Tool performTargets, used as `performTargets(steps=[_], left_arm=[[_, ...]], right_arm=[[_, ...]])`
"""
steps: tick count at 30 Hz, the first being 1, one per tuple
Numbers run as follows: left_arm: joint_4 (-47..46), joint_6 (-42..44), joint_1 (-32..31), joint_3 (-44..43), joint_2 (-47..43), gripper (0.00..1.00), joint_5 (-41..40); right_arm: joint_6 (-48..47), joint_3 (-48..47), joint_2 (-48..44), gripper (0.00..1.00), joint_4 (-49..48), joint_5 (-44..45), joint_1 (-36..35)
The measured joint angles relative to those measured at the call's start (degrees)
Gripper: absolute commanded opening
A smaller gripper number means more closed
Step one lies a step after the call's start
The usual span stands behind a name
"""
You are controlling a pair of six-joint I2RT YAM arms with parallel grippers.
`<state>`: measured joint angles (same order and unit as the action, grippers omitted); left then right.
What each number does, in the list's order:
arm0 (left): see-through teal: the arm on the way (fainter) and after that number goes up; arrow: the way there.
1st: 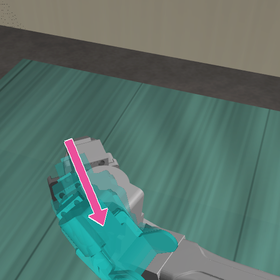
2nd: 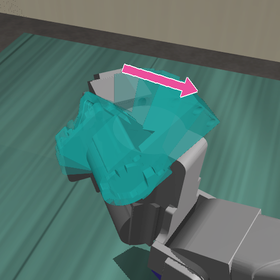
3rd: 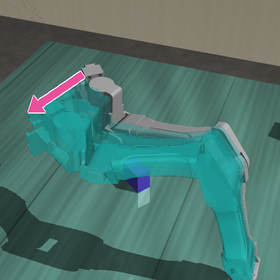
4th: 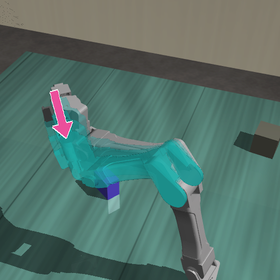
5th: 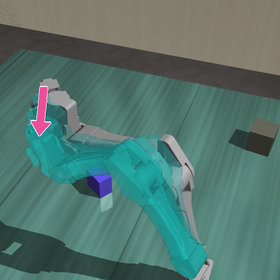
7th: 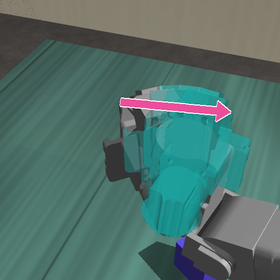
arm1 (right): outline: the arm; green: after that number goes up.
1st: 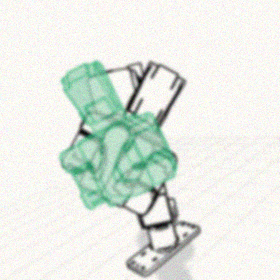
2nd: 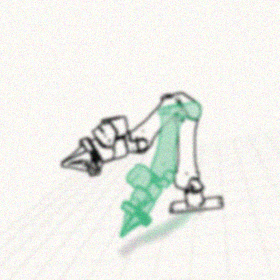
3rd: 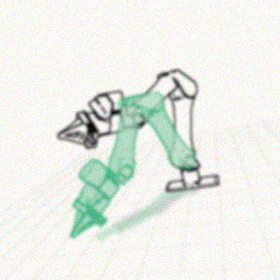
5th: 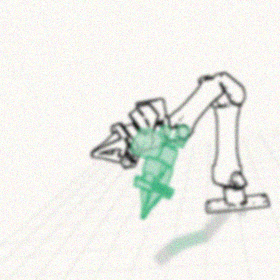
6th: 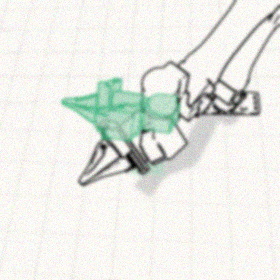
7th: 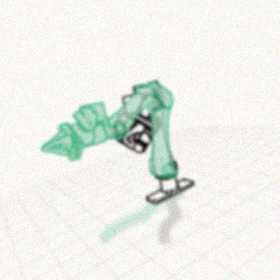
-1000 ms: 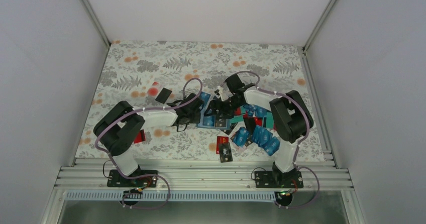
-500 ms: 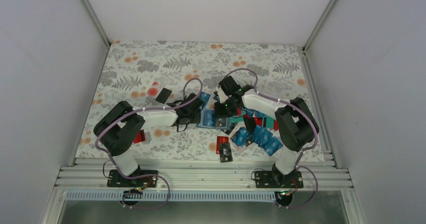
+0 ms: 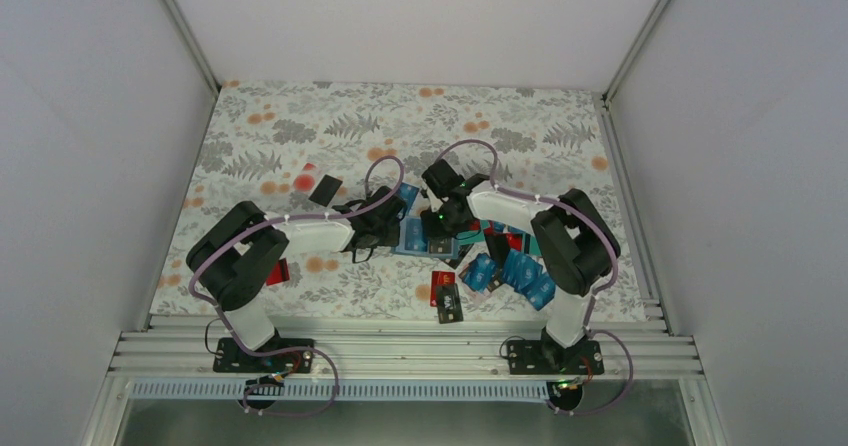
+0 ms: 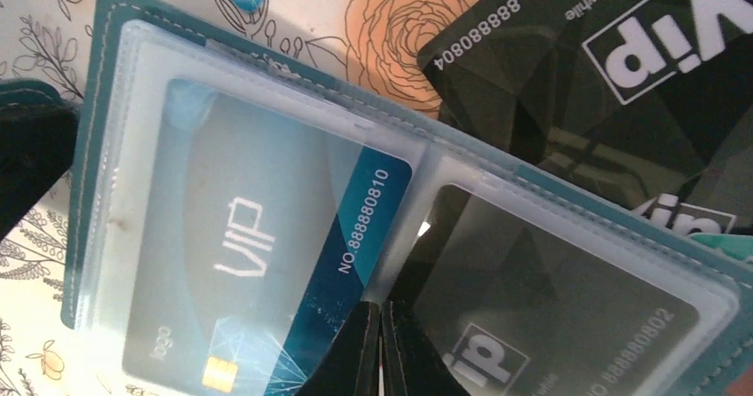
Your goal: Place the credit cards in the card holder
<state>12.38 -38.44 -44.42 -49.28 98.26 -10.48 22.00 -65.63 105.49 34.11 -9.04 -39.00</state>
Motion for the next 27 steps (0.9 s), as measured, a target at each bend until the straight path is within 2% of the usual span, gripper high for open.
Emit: performTargets(steps=[3, 7, 12, 19, 21, 27], left_arm=[[-0.1, 0.0, 0.0, 0.0, 0.0, 0.02, 0.0], [-0.1, 0.0, 0.0, 0.1, 0.0, 0.03, 0.0], [-0.1, 0.0, 0.0, 0.1, 0.0, 0.02, 0.0], [0.0, 0.0, 0.0, 0.0, 0.0, 0.03, -0.1], [0.6, 0.1, 0.0, 0.0, -0.3, 0.07, -0.1], [5.6, 0.9, -0.1, -0.5, -2.6, 0.30, 0.0]], right_arm=[[0.4, -0.2, 0.6, 0.04, -0.5, 0.3, -0.5], [0.8, -0.4, 1.1, 0.14, -1.8, 0.1, -1.0], [0.8, -0.4, 1.4, 0.20, -3.0, -1.8, -1.2], [0.9, -0.4, 1.3, 0.23, -3.0, -2.5, -1.2], [0.9, -0.6, 1.2, 0.25, -2.6, -2.5, -1.2], [0.8, -0.8, -1.8, 0.26, -1.5, -3.4, -1.1]])
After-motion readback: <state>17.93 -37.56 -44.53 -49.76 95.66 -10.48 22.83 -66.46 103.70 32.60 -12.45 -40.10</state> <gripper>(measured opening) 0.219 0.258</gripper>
